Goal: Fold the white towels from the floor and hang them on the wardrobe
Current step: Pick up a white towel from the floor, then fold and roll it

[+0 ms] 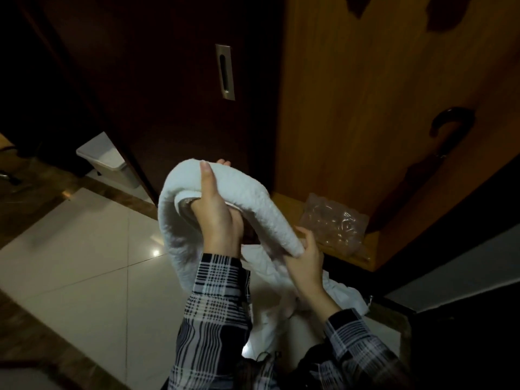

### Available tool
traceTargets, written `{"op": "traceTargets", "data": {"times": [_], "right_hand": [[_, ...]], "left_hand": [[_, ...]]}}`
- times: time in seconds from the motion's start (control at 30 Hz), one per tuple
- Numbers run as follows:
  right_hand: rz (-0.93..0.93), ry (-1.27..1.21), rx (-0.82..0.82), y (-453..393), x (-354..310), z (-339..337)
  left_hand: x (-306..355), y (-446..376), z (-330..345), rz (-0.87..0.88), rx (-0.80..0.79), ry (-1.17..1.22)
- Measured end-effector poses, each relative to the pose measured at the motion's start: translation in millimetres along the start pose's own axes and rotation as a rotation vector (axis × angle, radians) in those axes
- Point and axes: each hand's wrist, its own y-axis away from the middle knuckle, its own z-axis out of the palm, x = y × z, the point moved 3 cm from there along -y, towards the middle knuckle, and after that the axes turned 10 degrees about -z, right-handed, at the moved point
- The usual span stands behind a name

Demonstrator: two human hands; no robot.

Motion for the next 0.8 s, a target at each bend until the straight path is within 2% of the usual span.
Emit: {"op": "traceTargets", "data": {"times": [0.13,0.3,0.37,0.47,0.53,0.63,0.7,0.8], "right_hand": [[-0.054,0.147,0.000,-11,10,-13],[-0.433,0.419,0.062,-28,11,-33],[-0.519,0.496,0.132,-32,7,-41],[-0.580,0.478,0.239,-40,-1,-55],[-0.591,0.439,0.248,-45,-7,-64],[-0.580,0.394,0.161,-51,-12,-77],[-0.400,0.239,0.030,-53,-17,-85],[-0.166,0.088,-0.269,-57,-14,-93]], "left_hand": [[4,-15,-30,-0.052,0.114,0.124],[8,-21,-51,-0.119,0.157,0.183],[12,-21,-54,-0.118,0.153,0.181],[15,-19,-56,-0.129,0.154,0.197],[16,-18,-56,-0.148,0.155,0.229],[17,-17,-57,-0.169,0.167,0.260],[15,-17,-59,-0.184,0.159,0.286],[13,-20,-65,-0.197,0.186,0.322]]}}
